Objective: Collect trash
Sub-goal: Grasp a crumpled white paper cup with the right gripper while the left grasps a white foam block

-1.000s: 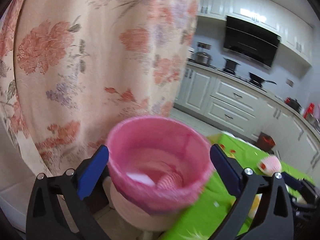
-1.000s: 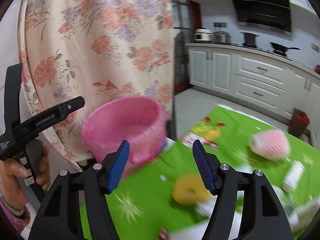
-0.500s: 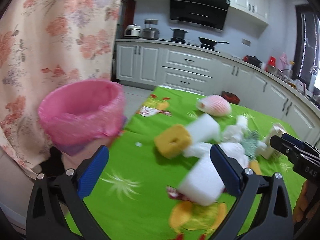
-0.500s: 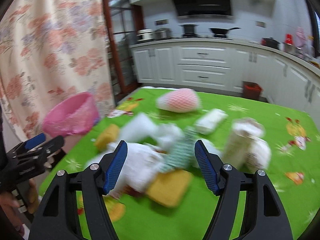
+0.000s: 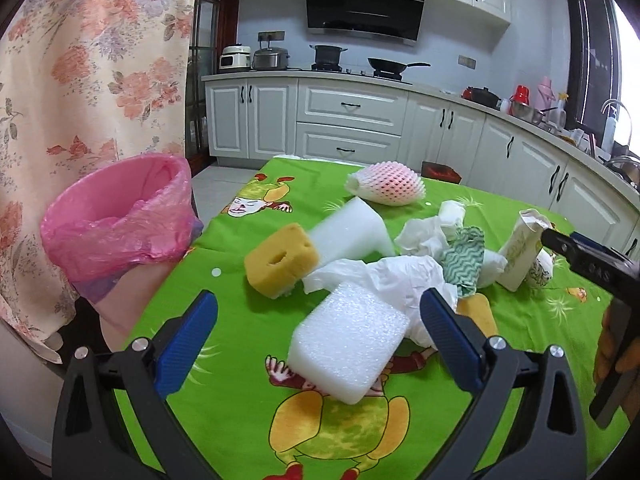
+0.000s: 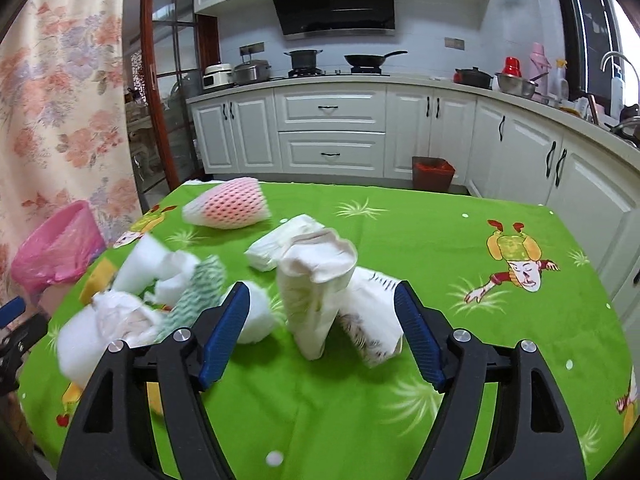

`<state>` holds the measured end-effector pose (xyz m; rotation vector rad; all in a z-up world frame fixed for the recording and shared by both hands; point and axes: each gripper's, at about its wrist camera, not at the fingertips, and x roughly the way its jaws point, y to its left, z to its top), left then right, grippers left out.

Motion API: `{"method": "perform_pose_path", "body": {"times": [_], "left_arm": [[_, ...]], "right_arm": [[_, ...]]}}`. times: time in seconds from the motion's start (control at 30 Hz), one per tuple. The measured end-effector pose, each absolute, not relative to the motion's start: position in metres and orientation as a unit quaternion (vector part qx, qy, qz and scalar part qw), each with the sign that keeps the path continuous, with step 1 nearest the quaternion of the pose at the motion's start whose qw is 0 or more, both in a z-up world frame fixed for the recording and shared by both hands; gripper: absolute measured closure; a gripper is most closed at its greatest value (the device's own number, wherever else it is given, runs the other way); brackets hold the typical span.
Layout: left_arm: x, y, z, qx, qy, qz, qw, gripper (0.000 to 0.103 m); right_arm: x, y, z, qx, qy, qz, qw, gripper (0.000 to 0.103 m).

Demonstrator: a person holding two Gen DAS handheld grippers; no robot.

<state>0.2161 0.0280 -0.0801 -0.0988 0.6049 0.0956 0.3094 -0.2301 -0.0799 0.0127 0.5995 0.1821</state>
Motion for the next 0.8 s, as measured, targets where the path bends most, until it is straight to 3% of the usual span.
{"method": "perform_pose_path", "body": {"times": [0.33, 0.37, 0.47, 0.8], "left_arm": [[0.222, 0.032, -0.085, -0.042, 0.307, 0.06, 0.949, 0.005], [0.222, 0.033, -0.086, -0.042, 0.309, 0.061, 0.948, 0.005], [0.225, 0.035, -0.088, -0.047, 0.312, 0.062, 0.947, 0.005], [0.237, 0.019, -0.098, -0.032, 0.325, 0.04, 0.944, 0.005]], "right_arm": [[0.356, -0.225, -0.092, -0.006, 0.312, 0.093, 0.945, 0.028], [0.357, -0.224, -0.093, -0.009, 0.312, 0.095, 0.945, 0.031], [0.355, -0.22, -0.095, -0.014, 0.309, 0.105, 0.945, 0.053], [0.316, -0.223, -0.086, -0.001, 0.285, 0.121, 0.951, 0.054]]}}
